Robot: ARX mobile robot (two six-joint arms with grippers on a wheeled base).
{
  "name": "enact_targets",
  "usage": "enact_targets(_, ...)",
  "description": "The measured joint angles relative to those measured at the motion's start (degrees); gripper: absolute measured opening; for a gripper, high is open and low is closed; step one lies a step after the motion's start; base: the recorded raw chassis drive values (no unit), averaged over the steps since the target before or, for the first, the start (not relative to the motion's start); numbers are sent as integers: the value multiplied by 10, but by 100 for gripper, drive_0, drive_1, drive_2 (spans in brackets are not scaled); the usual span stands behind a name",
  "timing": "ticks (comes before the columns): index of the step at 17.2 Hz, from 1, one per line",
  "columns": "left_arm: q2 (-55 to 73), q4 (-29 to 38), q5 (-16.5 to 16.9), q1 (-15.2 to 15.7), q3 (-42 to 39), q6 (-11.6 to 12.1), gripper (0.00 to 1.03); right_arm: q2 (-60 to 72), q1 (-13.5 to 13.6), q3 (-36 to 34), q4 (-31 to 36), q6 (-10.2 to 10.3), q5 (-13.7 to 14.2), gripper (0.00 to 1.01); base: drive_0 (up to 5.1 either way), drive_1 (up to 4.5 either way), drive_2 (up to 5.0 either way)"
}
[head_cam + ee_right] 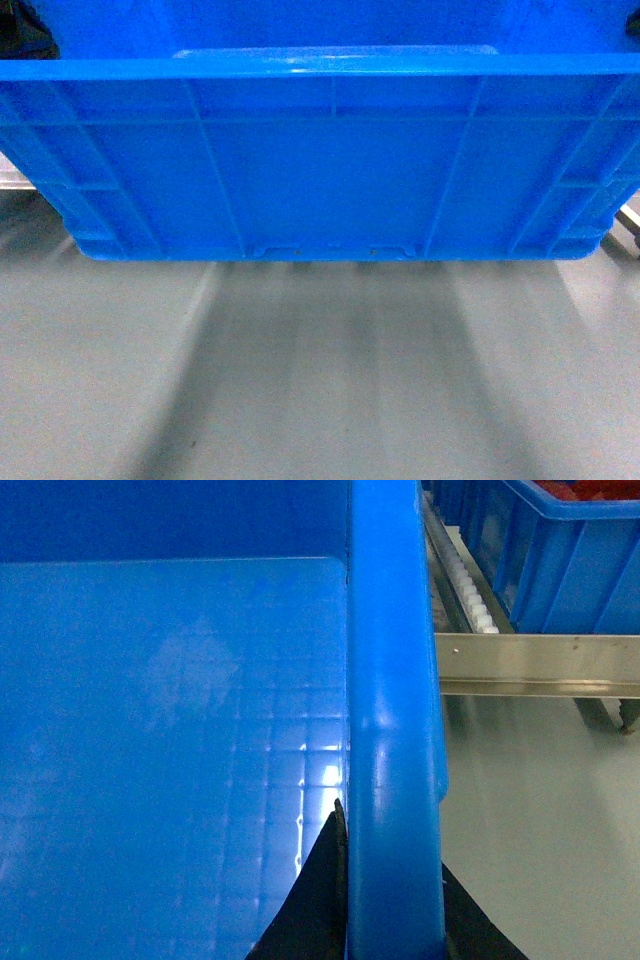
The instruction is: Place box next to blue box on left shelf
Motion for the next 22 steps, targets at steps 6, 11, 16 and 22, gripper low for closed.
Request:
enact_targets(6, 0, 0, 0, 0, 0, 0, 8, 0, 0, 0, 1, 0, 0, 8, 0, 0, 0)
enact_targets(11, 0, -2, 0, 0, 0, 0, 8, 0, 0, 0, 0, 0, 0, 8, -1, 85, -86)
enact_targets(16, -1, -1, 0, 0, 0, 0, 8, 0, 0, 0, 0, 0, 0, 8, -1, 425, -427)
enact_targets(22, -1, -1, 0, 0, 0, 0, 8, 0, 0, 0, 1, -1, 0, 8, 12, 436, -411)
